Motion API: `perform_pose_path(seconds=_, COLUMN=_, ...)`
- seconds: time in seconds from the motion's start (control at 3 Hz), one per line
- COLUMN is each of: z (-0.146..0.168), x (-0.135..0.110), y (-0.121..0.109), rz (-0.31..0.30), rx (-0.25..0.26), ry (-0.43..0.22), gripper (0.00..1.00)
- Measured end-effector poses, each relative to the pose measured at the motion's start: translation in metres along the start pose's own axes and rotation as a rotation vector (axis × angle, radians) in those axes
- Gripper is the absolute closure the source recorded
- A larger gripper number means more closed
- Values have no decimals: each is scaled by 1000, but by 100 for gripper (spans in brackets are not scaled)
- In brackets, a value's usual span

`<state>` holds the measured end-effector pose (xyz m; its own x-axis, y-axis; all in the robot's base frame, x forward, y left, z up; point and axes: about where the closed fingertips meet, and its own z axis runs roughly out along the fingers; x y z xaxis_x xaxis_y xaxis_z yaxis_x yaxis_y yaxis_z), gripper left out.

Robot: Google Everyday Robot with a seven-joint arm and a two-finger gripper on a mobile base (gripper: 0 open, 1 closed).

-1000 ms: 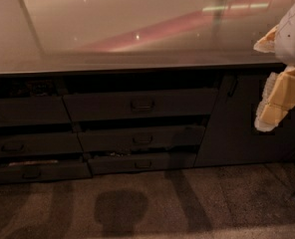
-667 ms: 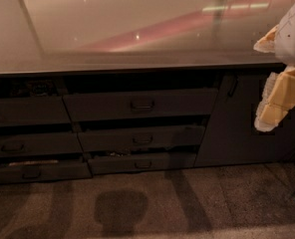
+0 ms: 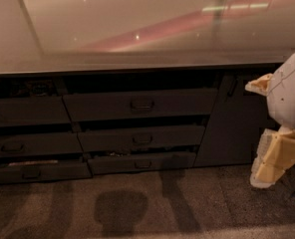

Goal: Open top drawer

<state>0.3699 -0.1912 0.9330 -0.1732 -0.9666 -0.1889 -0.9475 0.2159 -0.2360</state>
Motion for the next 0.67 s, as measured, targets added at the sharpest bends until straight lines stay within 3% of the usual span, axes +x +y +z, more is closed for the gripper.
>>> perform_pose_path(seconds=0.33, z=2, x=1, y=2, rz=1, rx=-4, ry=4, gripper=0)
perform_pose_path(seconds=0.67, z=-1, x=-3, y=3, rz=-64, rx=-17, ry=9, gripper=0)
